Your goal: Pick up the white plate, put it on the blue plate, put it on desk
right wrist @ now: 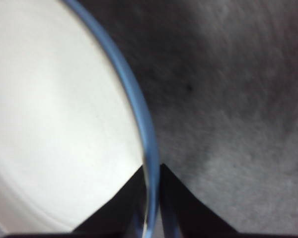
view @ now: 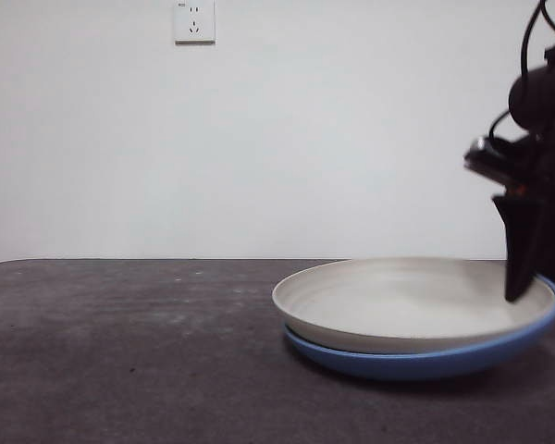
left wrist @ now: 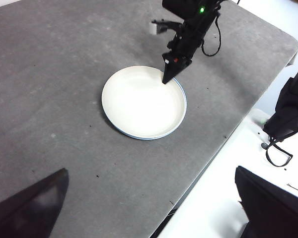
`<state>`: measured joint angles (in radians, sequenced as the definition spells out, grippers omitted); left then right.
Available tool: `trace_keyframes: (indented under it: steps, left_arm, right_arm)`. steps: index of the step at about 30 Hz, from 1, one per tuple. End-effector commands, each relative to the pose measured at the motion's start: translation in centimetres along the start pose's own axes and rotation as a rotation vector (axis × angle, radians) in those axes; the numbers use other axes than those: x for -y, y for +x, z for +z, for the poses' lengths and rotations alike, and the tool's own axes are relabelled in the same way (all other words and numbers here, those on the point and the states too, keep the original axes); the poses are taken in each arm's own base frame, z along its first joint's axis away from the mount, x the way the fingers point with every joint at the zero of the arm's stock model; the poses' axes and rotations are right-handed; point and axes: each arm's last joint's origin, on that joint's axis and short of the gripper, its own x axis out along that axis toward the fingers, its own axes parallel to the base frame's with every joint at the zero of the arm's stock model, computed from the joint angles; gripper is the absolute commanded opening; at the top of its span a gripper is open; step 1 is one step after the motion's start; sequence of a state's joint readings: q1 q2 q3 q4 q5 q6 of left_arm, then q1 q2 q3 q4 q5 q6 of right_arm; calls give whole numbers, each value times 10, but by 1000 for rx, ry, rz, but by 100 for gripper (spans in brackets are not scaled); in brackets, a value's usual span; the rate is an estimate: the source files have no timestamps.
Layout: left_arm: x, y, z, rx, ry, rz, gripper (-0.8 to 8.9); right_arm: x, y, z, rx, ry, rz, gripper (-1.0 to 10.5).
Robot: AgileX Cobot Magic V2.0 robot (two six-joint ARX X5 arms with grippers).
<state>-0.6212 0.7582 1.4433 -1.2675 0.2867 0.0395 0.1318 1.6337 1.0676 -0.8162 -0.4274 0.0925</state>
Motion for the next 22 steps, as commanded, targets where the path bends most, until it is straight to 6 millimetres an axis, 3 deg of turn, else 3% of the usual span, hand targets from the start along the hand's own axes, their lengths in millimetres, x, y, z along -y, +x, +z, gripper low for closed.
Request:
trace_keyframes:
  steps: [1,13,22]
  left_arm:
    - [1,-2,3,18,21,-3,537]
    - [1,-2,3,12,19,-3,537]
    - [1,-2,3,11,11,-3,537]
  right_arm:
    - [-14,-5,7,21,7,20,12]
    - [-78,15,14,85,-31,112,12]
    - [-89,41,34,49,-20,119,12]
